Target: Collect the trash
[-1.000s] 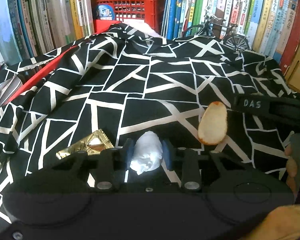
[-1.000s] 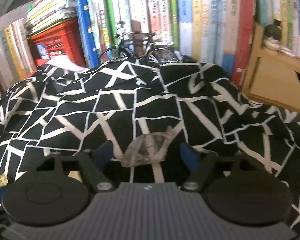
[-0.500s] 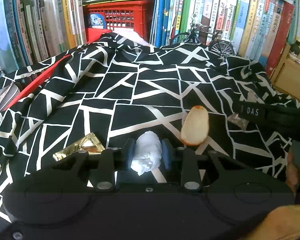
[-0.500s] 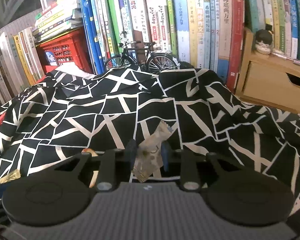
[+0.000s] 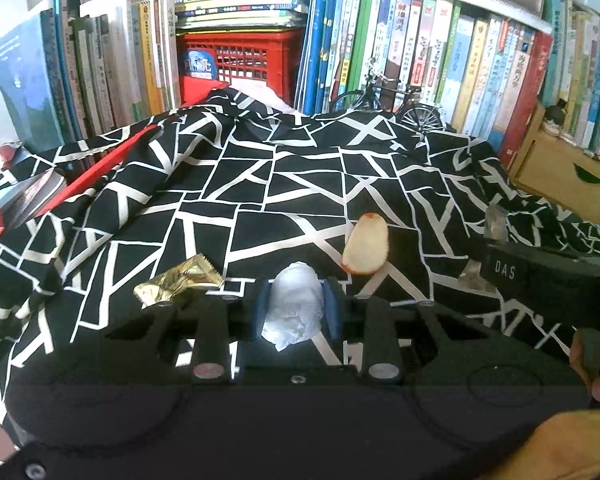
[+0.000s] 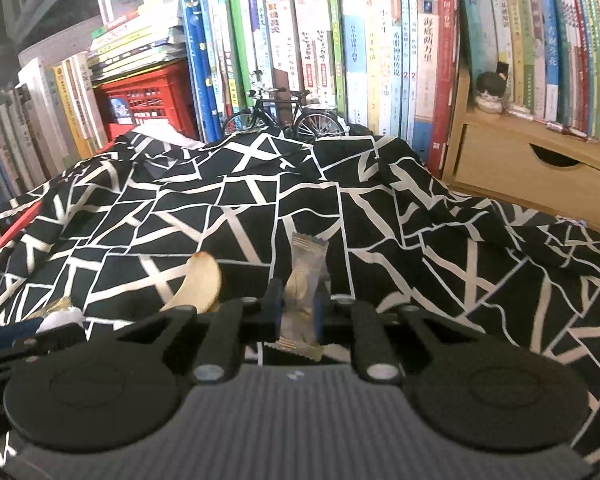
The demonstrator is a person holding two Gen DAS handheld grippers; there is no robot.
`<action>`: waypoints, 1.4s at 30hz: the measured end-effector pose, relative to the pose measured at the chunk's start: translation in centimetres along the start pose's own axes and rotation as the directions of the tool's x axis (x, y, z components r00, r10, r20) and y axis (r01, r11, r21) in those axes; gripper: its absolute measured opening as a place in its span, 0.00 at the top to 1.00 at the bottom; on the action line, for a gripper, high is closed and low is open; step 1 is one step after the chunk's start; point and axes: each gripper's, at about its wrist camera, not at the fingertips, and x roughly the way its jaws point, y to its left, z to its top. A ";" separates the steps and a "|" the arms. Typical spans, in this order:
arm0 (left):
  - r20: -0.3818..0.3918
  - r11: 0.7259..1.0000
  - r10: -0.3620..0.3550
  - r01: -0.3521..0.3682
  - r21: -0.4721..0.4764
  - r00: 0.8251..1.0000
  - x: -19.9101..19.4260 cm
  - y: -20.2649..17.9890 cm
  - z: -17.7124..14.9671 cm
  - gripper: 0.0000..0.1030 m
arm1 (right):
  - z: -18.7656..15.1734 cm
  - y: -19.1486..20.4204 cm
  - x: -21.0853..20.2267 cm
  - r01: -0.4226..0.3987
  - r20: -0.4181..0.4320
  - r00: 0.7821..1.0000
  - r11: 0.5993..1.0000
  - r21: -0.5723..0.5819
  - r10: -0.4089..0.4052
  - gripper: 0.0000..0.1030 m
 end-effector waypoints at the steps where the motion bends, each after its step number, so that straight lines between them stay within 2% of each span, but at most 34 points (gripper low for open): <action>1: 0.002 1.000 -0.001 0.001 -0.002 1.000 -0.5 0.1 -0.2 0.73 | -0.2 0.1 -0.5 -0.001 0.002 1.000 1.000 -0.002 0.001 0.82; 12: 0.021 0.999 -0.023 0.024 -0.032 1.000 -6.8 1.9 -4.4 0.73 | -3.7 1.6 -7.8 -0.002 0.036 0.999 1.000 -0.024 0.003 0.82; 23: 0.064 0.999 -0.042 0.044 -0.023 0.997 -17.0 5.7 -11.8 0.73 | -9.6 3.3 -18.2 -0.006 0.107 0.994 0.999 -0.040 0.011 0.82; 30: 0.065 0.999 -0.024 0.026 -0.022 0.998 -22.9 7.8 -16.9 0.73 | -13.7 4.3 -23.9 -0.029 0.107 0.994 0.998 -0.048 0.034 0.82; 42: 0.024 0.992 0.057 -0.054 -0.113 0.998 -29.2 9.4 -24.9 0.73 | -19.1 6.2 -28.8 -0.171 0.038 0.983 0.976 -0.135 0.177 0.82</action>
